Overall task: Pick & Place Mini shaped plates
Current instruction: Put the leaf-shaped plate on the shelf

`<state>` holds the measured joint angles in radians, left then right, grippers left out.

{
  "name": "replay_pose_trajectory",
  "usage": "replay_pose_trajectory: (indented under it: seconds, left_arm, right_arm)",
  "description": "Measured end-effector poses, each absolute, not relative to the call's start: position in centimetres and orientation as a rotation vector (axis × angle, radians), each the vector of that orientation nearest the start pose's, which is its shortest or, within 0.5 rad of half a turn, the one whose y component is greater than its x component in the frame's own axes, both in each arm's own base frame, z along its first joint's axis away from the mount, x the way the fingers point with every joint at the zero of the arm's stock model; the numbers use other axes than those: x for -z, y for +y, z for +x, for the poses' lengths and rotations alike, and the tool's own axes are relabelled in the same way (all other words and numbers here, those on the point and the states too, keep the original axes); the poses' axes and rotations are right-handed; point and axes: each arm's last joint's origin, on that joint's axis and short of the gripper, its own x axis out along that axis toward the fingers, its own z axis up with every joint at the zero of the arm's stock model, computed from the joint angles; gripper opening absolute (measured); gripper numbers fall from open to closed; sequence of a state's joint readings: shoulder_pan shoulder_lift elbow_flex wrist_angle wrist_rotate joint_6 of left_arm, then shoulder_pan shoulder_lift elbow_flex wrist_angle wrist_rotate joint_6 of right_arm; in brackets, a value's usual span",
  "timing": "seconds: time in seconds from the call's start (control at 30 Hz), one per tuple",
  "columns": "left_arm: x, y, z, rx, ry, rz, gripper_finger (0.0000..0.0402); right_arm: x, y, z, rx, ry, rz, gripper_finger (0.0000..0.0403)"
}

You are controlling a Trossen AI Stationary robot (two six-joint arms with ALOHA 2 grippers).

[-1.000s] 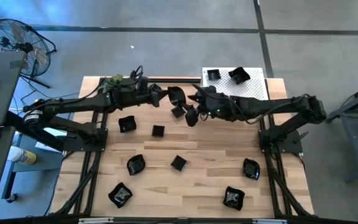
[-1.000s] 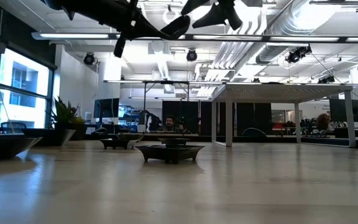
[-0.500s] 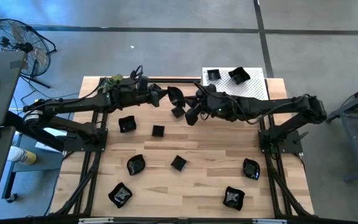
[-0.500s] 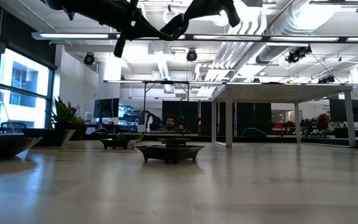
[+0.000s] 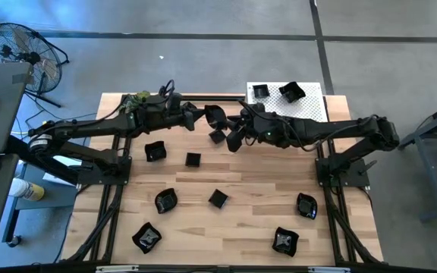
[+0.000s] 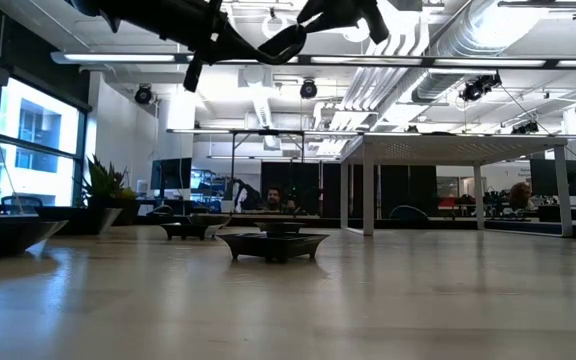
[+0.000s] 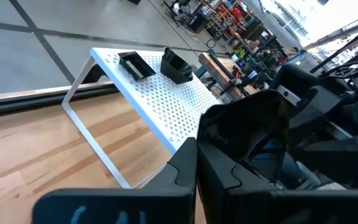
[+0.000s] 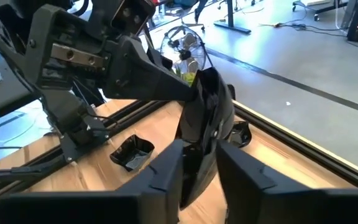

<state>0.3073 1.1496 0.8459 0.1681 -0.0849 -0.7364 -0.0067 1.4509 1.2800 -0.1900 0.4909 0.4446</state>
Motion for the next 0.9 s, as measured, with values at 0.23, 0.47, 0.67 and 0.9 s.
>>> replay_pose_trajectory:
  seconds: [0.23,0.47,0.67,0.9]
  left_arm:
    - [-31.7,8.1,24.7,-0.418,-0.024,-0.715,0.0000]
    - [-31.7,8.1,24.7,-0.415,-0.022,-0.714,0.0000]
    - [-31.7,7.9,24.7,-0.363,-0.009,-0.719,0.0018]
    - [-32.1,7.7,24.3,-0.336,-0.005,-0.687,0.0094]
  right_arm:
    - [-34.6,-2.1,33.0,0.581,0.249,0.338,0.0126]
    - [-34.6,-2.3,33.0,0.590,0.252,0.321,0.0047]
    - [-34.7,-2.5,33.0,0.619,0.239,0.296,0.0006]
    - [-35.1,-2.7,32.6,0.626,0.230,0.296,0.0009]
